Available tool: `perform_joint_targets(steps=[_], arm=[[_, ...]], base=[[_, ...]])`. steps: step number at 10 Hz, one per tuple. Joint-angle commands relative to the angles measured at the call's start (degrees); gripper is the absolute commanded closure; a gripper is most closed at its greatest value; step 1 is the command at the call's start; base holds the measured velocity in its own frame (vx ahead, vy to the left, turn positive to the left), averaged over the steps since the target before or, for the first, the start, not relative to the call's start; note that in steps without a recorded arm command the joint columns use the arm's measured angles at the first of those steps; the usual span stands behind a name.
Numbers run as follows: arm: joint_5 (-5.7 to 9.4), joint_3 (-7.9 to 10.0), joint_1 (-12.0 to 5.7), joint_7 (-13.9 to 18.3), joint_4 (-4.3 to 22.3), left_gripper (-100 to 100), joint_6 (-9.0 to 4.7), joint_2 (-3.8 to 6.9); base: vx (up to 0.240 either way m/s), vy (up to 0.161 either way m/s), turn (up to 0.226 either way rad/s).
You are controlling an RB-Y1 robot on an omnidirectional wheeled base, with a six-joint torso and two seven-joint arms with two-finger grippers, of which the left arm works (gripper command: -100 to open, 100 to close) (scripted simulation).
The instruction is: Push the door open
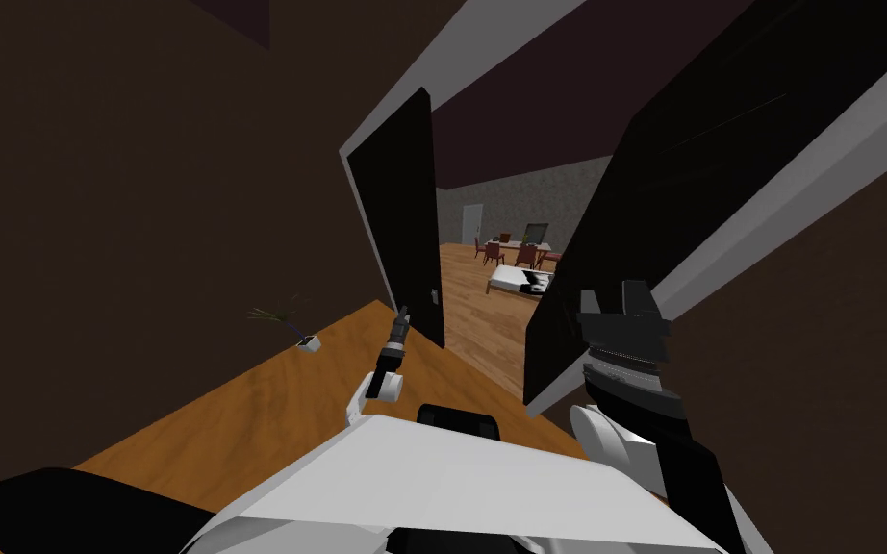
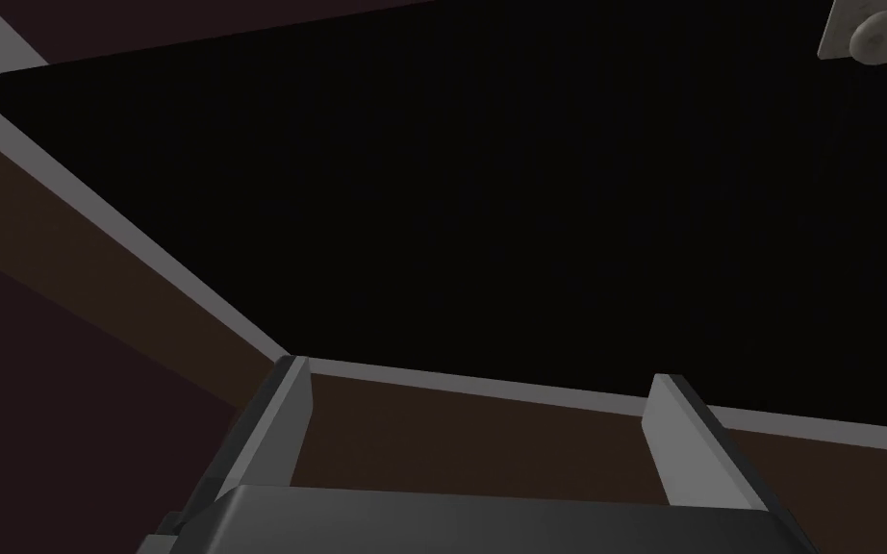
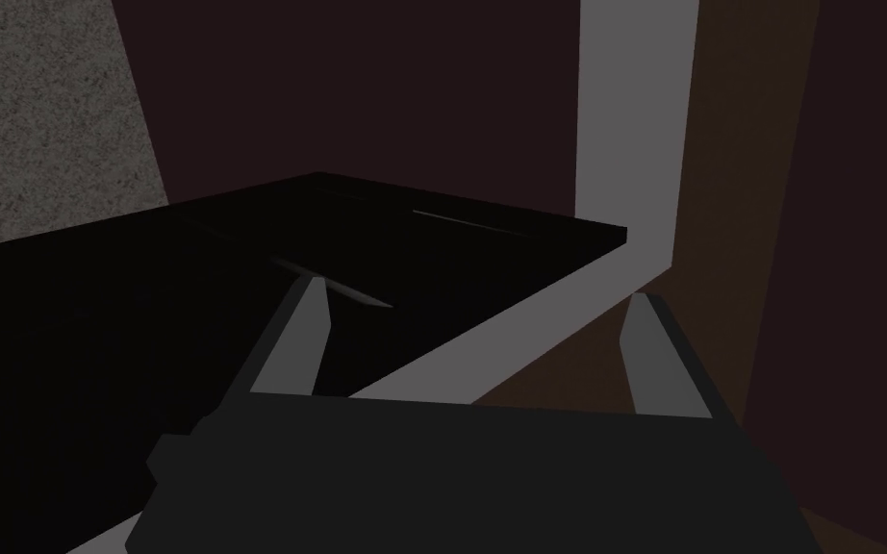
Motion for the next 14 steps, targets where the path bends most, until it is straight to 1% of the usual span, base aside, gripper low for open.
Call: perform_joint_targets(steps=[1, 2, 3, 5, 7, 8, 9, 12, 14], arm=[[0.3, -0.12, -1.26, 0.07, 2.86, -100, -0.57, 0.02], [0.48, -0.19, -1.99, 0.12, 4.34, -100, -1.04, 0.04], [0.48, -0.19, -1.99, 0.12, 4.68, -100, -1.04, 0.04], [0.85, -0.34, -3.44, 0.21, 8.31, -100, -1.98, 0.01], [1.22, -0.48, -4.9, 0.31, 11.93, -100, -2.93, -0.05], [1.4, -0.55, -5.63, 0.35, 13.26, -100, -3.4, -0.08], [1.4, -0.55, -5.63, 0.35, 13.75, -100, -3.4, -0.08], [1.94, -0.77, -7.75, 0.49, 19.04, -100, -4.77, -0.31], [2.3, -0.9, -9.16, 0.58, 22.54, -100, -5.68, -0.48]], base=[[0.07, 0.126, -0.146], [0.058, 0.123, -0.135], [0.031, 0.074, -0.059], [0.031, 0.073, -0.125], [0.056, 0.12, -0.166], [0.061, 0.137, -0.144], [0.039, 0.089, -0.081], [0.029, 0.082, -0.137], [0.05, 0.131, -0.16]])
